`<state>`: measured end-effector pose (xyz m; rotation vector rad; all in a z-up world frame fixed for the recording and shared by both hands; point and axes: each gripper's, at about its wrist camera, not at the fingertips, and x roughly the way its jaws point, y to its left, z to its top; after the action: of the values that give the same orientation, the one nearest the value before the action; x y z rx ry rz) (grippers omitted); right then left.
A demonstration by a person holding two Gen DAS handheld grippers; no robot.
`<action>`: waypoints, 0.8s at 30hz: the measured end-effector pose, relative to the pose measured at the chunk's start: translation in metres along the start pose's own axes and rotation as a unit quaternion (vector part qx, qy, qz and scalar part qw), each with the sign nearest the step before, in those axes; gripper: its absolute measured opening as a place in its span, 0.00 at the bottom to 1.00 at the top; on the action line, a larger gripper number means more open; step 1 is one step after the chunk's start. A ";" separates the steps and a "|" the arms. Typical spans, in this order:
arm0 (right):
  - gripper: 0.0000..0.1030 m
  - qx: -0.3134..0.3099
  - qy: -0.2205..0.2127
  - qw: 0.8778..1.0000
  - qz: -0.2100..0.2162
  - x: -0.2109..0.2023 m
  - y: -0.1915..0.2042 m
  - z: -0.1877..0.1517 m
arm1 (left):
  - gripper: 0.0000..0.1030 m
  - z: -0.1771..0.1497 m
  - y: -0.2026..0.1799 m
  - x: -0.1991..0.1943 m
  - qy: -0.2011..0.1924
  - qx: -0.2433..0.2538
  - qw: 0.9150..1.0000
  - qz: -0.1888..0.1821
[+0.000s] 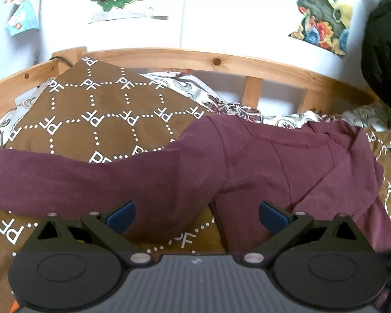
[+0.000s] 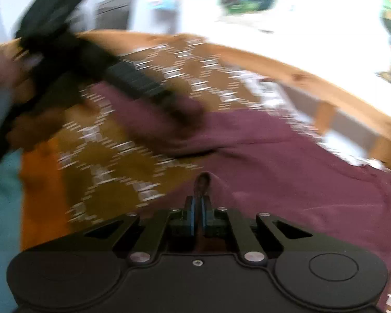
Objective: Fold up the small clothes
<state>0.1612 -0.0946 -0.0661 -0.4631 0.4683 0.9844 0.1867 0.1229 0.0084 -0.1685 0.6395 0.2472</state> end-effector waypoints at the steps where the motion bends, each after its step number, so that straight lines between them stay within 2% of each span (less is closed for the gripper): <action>1: 0.22 -0.003 0.003 1.000 0.015 0.002 0.004 0.001 | 0.99 0.001 0.001 0.002 0.004 -0.001 1.000 -0.001; 2: 0.33 -0.004 0.004 1.000 0.027 0.001 0.009 0.000 | 0.99 0.000 0.001 0.004 0.008 0.000 1.000 -0.001; 4: 0.47 -0.002 0.004 0.999 0.035 -0.004 0.011 -0.005 | 0.99 -0.001 -0.002 0.009 0.016 0.005 1.000 -0.006; 7: 0.57 0.025 -0.001 1.000 0.007 -0.017 0.000 -0.011 | 0.99 -0.008 -0.010 0.018 0.030 0.021 0.999 -0.021; 8: 0.61 0.038 -0.002 0.999 -0.017 -0.024 -0.010 -0.015 | 0.99 -0.011 -0.013 0.021 0.036 0.028 0.999 -0.025; 11: 0.62 0.076 0.003 0.992 -0.098 -0.040 -0.047 -0.027 | 0.99 -0.023 -0.026 0.034 0.052 0.053 0.997 -0.030; 16: 0.62 0.134 0.021 0.961 -0.243 -0.050 -0.123 -0.038 | 0.99 -0.042 -0.047 0.053 0.064 0.100 0.993 -0.023; 20: 0.59 0.152 0.035 0.935 -0.318 -0.046 -0.179 -0.041 | 0.99 -0.049 -0.052 0.063 0.075 0.101 0.992 -0.017; 24: 0.55 0.099 0.074 0.925 -0.359 -0.040 -0.196 -0.052 | 0.99 -0.052 -0.051 0.068 0.083 0.101 0.991 -0.023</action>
<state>0.3038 -0.2439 -0.0545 -0.4763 0.4770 0.1902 0.2241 0.0743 -0.0697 -0.0090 0.8209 0.1241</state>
